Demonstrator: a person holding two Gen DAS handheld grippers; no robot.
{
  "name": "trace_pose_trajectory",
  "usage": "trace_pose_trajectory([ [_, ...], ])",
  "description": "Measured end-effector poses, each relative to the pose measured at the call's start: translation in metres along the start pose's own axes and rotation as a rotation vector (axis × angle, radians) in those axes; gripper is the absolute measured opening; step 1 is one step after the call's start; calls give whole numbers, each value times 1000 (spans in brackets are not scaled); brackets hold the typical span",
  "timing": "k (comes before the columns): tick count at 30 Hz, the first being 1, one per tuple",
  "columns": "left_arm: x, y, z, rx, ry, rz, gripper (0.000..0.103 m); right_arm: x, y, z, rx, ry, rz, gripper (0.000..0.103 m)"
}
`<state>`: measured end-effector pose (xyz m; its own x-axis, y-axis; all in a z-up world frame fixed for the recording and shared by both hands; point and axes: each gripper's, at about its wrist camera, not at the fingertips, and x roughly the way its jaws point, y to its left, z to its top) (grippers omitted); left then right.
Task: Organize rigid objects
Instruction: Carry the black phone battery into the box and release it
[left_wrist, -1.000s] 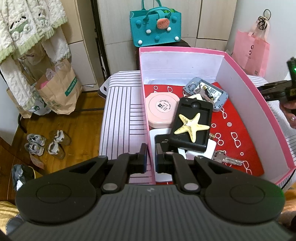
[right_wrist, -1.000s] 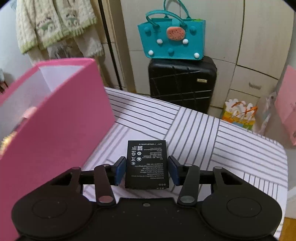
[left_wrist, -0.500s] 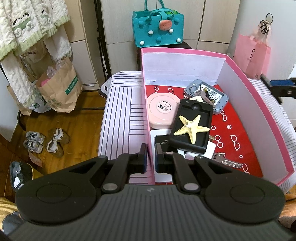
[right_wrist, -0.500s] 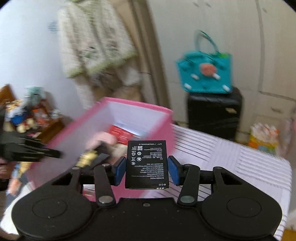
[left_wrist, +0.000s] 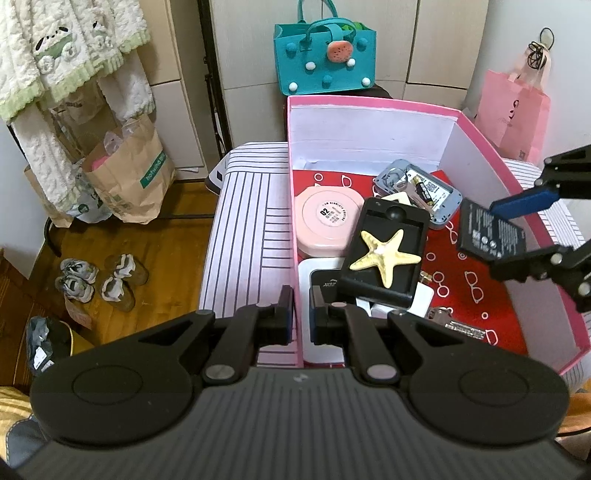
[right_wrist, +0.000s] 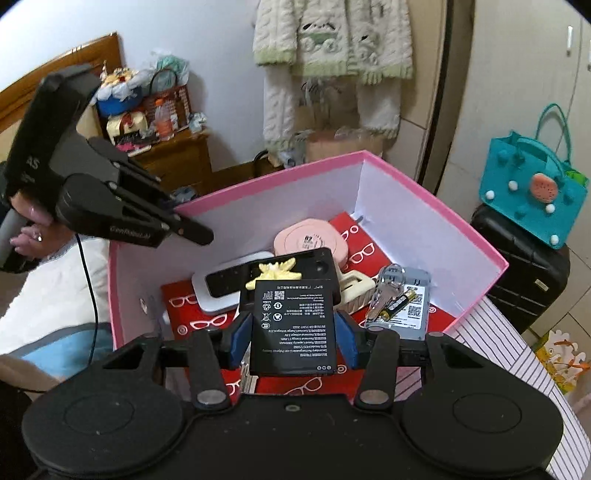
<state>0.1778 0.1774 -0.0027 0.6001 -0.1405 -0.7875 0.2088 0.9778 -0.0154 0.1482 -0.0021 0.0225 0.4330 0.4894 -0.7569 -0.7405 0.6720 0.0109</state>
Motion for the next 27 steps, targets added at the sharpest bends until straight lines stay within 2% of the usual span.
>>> trace_pose_trajectory([
  [7, -1, 3, -1, -17, 3, -8, 7, 18, 11, -2, -148, 126, -107, 54],
  [11, -2, 1, -3, -25, -5, 1, 7, 23, 8, -4, -186, 137, -148, 54],
  [17, -4, 2, -3, -38, -16, 6, 7, 3, 1, -10, -95, 18, -149, 54],
  [19, -5, 0, -4, -37, -19, 12, 7, -16, -8, -14, 13, -70, -143, 54],
  [22, -10, -5, -6, -25, -32, 27, 7, -39, -15, -22, 144, -150, -115, 54],
  [24, -15, -6, -8, -26, -40, 32, 7, -49, -16, -28, 191, -172, -117, 55],
  [27, -25, -6, -11, -44, -57, 37, 7, -62, -15, -33, 244, -192, -122, 61],
])
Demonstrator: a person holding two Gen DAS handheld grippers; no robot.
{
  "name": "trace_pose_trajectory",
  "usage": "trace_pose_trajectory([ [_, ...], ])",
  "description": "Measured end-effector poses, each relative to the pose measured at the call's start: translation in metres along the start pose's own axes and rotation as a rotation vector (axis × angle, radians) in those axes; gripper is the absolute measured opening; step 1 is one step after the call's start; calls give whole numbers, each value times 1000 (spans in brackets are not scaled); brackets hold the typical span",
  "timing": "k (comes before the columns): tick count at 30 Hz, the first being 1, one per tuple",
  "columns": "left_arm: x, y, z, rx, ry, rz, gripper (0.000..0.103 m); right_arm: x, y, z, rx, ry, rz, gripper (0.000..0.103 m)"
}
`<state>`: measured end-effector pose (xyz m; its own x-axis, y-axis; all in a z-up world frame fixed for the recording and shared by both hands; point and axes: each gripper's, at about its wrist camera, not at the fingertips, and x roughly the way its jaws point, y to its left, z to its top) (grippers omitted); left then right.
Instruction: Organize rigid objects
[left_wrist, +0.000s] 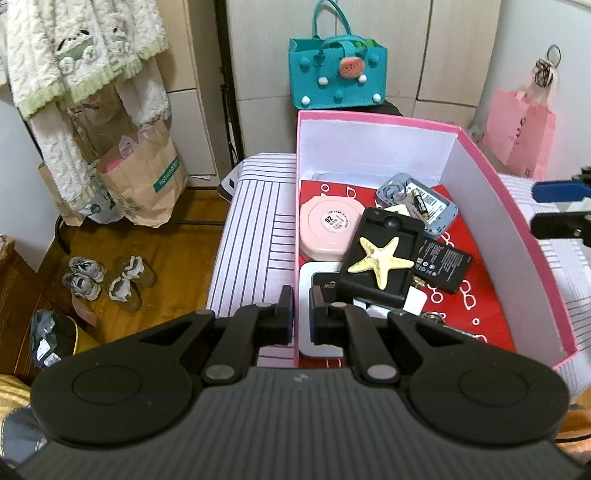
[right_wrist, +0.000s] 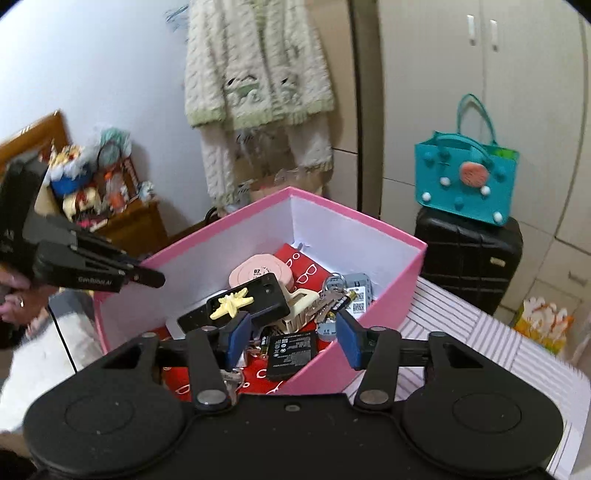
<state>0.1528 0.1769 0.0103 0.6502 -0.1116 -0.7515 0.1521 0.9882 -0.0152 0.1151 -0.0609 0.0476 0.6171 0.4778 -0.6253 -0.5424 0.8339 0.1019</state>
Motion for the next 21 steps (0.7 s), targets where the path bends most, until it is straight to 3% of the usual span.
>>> trace_pose_trajectory([
  [5, -28, -5, -6, -2, -94, 58, 7, -24, 12, -10, -5, -70, -74, 71],
  [7, -40, -7, -8, -14, -140, 72, 7, -25, 20, -16, -24, -42, -118, 75],
  [8, -45, -9, -9, -23, -157, 68, 8, -26, 25, -18, -31, -19, -153, 80],
  [9, -50, -11, -10, -30, -172, 56, 9, -27, 27, -19, -27, 4, -191, 93],
  [10, -54, -13, -11, -36, -181, 42, 10, -30, 29, -19, -23, 24, -234, 99],
  [13, -60, -21, -14, -53, -195, -1, 13, -44, 37, -21, -37, -6, -348, 99],
  [18, -67, -41, -19, -59, -234, -2, 18, -89, 49, -39, 81, -168, -268, 99],
  [21, -76, -54, -24, -61, -265, -11, 25, -104, 53, -52, 129, -235, -288, 99],
])
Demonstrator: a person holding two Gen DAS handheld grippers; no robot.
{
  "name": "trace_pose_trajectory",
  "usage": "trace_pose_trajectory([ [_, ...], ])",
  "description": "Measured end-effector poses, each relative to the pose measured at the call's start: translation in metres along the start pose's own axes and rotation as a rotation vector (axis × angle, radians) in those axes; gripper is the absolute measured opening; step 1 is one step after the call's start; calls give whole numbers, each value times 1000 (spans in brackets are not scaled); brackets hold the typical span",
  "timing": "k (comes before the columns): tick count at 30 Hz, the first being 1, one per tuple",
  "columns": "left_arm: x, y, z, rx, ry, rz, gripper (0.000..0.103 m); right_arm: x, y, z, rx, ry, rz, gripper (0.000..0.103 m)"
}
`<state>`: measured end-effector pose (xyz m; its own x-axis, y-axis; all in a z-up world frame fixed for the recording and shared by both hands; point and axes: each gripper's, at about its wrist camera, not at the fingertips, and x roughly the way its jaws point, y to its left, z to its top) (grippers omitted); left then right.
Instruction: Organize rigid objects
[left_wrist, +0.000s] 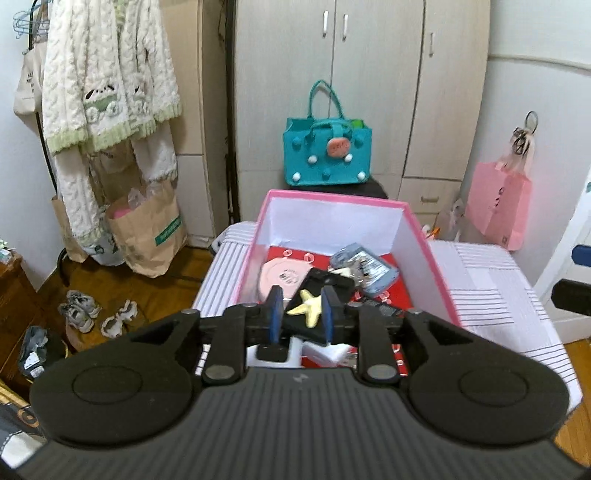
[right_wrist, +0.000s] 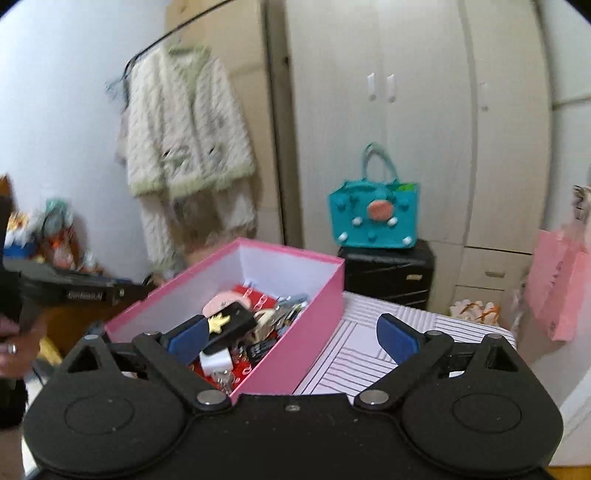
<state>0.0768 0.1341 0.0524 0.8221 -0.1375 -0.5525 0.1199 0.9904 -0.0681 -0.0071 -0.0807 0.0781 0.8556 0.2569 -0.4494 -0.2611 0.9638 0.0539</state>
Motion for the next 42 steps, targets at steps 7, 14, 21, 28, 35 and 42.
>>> trace_pose_trajectory([
  [7, -21, -23, -15, -15, -4, -96, 32, -14, -1, -10, 60, 44, -119, 99],
  [14, -39, -41, -32, -8, -33, -102, 40, -42, 10, -28, 32, 0, -316, 99],
  [21, -46, -48, -54, -45, 4, -109, 51, -57, 1, -43, 97, 30, -365, 99],
  [28, -53, -57, -62, -35, -7, -87, 64, -71, 2, -57, 107, 43, -377, 99],
  [35, -65, -65, -68, -10, -37, -67, 82, -69, 1, -59, 112, 64, -349, 103],
  [42, -72, -61, -67, 5, -76, -26, 102, -75, -3, -57, 159, 33, -422, 103],
])
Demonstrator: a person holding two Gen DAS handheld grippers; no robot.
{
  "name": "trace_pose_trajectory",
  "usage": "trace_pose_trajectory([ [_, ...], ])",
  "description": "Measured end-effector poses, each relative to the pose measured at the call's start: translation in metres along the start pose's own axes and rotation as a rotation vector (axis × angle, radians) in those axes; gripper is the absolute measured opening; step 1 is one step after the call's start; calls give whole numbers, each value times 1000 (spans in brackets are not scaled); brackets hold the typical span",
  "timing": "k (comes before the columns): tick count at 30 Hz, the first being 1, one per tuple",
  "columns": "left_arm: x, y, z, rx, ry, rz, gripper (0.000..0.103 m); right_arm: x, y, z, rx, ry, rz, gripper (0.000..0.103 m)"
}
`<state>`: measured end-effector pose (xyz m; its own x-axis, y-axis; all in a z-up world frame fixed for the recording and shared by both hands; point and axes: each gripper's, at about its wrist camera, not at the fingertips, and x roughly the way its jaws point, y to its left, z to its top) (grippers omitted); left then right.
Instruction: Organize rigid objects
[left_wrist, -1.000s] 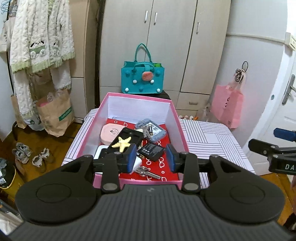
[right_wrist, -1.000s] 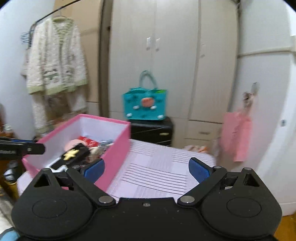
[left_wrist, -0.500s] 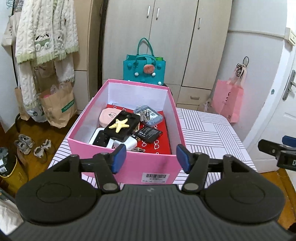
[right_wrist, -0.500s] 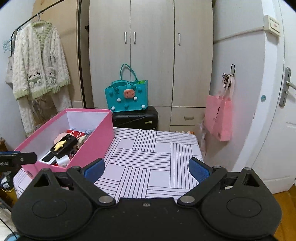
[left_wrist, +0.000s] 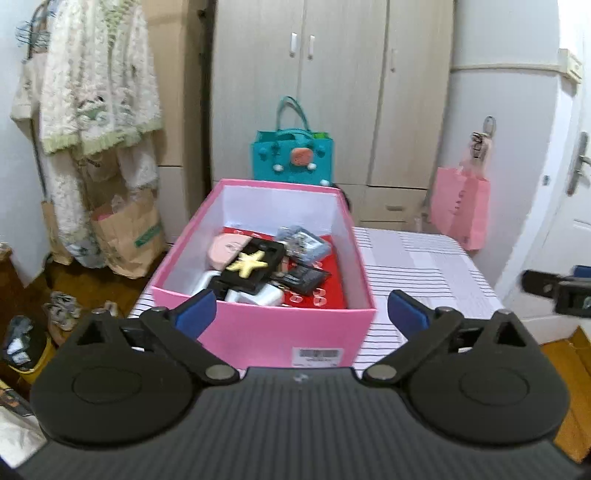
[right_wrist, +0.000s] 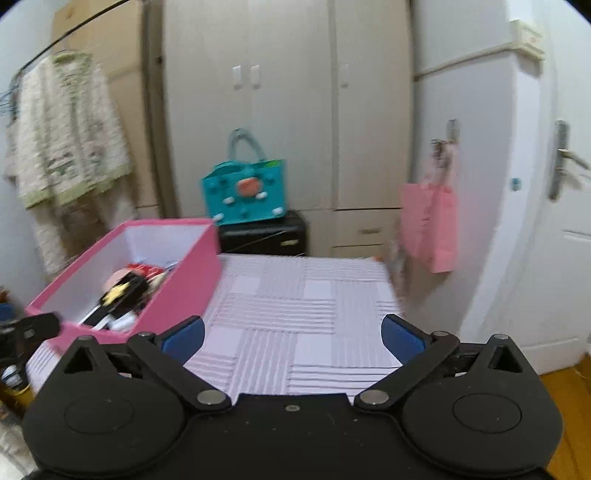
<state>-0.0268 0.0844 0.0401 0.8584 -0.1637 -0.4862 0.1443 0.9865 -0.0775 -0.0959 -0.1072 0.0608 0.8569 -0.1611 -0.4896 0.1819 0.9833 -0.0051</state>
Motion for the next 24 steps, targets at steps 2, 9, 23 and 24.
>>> trace_pose_trajectory([
  [2, -1, 2, 1, -6, -1, 23, 103, -1, -3, 1, 15, 3, -12, 103],
  [9, -2, -7, 3, 33, 46, 91, 103, -7, -7, -3, 39, 25, 51, 103],
  [23, -12, -30, -2, 91, 47, 84, 103, -25, -3, -4, 43, 19, 88, 103],
  [24, -11, -30, -3, 88, 53, 87, 103, -22, -6, -2, 56, 28, 89, 103],
])
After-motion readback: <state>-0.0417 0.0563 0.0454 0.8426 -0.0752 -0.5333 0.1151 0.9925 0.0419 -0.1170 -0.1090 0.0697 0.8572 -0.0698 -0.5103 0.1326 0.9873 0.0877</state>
